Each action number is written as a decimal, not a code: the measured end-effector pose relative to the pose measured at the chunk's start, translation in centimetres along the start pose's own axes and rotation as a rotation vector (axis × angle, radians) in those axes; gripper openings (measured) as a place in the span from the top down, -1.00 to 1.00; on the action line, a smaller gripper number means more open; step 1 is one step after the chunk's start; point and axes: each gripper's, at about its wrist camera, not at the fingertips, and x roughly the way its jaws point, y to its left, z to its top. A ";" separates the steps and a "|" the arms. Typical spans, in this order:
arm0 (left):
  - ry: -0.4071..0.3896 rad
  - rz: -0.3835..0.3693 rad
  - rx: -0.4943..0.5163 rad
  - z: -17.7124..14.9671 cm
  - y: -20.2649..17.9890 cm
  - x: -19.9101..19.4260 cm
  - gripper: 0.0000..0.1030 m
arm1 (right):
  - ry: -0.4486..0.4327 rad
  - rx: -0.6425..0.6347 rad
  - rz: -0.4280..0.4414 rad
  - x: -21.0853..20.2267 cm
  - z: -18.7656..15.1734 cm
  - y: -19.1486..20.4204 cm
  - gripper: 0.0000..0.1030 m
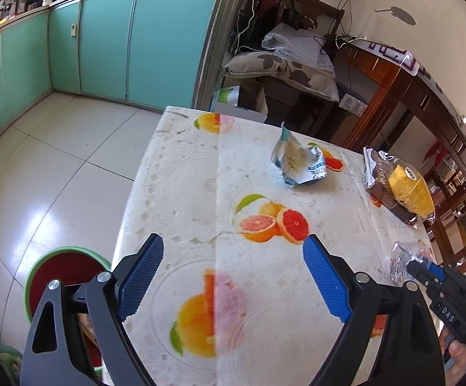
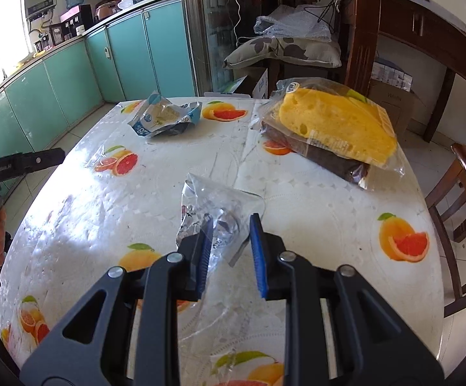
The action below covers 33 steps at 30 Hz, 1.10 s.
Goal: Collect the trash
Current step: 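Grasp the clear plastic wrapper with the right gripper, then grasp the blue-white snack bag with the left gripper while the right holds the wrapper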
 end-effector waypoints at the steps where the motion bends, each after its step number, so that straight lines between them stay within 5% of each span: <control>1: 0.001 0.001 -0.001 0.6 -0.8 0.8 -0.66 | 0.012 0.017 0.009 0.2 -0.1 -0.5 0.54; 6: -0.010 -0.023 -0.005 4.5 -4.7 5.1 -0.66 | 0.023 0.083 0.047 0.5 -0.3 -2.3 0.54; 14: 0.030 0.042 -0.022 7.7 -6.5 10.7 -0.52 | 0.024 0.102 0.089 0.5 -0.4 -2.6 0.54; 18: 0.060 0.059 -0.006 7.3 -6.6 12.1 -0.05 | 0.019 0.114 0.100 0.4 -0.2 -2.8 0.54; 20: 0.068 0.053 0.032 7.2 -7.1 12.2 0.45 | 0.017 0.115 0.101 0.3 -0.2 -2.7 0.54; 22: 0.060 0.022 0.025 6.9 -7.2 11.7 0.84 | 0.014 0.111 0.101 0.2 -0.2 -2.6 0.54; 33: -0.040 -0.008 0.165 2.6 -8.1 1.6 0.93 | 0.006 0.033 0.100 -0.7 -0.8 0.3 0.54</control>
